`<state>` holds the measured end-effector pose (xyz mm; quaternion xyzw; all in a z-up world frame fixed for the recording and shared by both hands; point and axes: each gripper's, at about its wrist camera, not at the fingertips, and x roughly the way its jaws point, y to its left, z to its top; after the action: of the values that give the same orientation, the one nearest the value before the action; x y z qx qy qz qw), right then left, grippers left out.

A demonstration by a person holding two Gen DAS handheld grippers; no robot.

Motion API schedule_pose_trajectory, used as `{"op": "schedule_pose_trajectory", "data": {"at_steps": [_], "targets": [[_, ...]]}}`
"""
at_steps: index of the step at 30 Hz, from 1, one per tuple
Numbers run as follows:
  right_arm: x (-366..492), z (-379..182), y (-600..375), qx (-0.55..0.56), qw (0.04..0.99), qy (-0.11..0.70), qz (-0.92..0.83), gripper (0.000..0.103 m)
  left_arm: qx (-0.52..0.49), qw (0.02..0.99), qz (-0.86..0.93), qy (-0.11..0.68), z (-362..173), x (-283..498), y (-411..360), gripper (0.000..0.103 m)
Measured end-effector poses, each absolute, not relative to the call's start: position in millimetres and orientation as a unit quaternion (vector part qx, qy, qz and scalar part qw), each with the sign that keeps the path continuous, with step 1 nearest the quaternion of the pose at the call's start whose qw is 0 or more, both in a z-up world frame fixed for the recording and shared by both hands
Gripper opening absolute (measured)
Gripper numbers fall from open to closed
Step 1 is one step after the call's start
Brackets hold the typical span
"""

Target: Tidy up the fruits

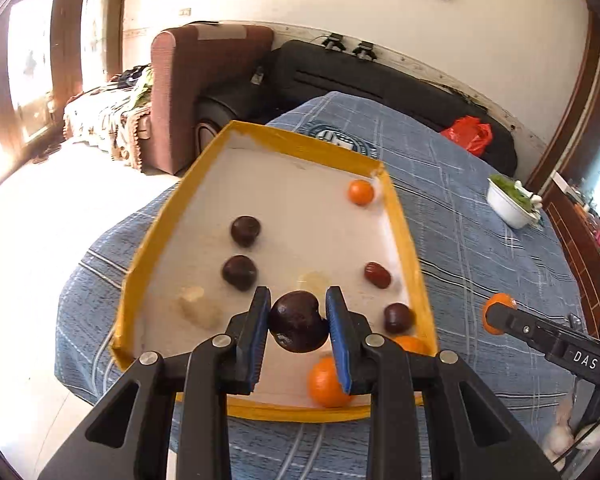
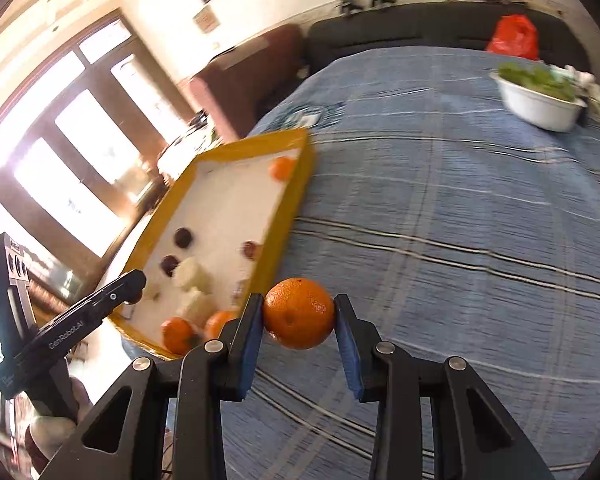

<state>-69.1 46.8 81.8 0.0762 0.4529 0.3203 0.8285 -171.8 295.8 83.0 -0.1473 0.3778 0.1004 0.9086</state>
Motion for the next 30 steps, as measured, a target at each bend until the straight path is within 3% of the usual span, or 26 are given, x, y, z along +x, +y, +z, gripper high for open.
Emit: {"op": "schedule_pose_trajectory", "data": {"at_steps": [11,16,23,30], "targets": [[-47,61,164,0.022,0.795,0.485,0.362,0.04,-0.182,0.893,0.105,0.398,53,-163,333,0.029],[-37,50,189,0.009,0.79,0.497,0.36,0.041,-0.173,0.901,0.102,0.384,61,-169,330,0.06],[-40,63,178,0.022,0.807,0.473,0.353,0.044,-0.167,0.91,0.107,0.363,79,-184,330,0.07],[-57,81,136,0.047,0.831,0.442,0.334,0.045,-0.146,0.919,0.111,0.348,94,-193,298,0.072]]}}
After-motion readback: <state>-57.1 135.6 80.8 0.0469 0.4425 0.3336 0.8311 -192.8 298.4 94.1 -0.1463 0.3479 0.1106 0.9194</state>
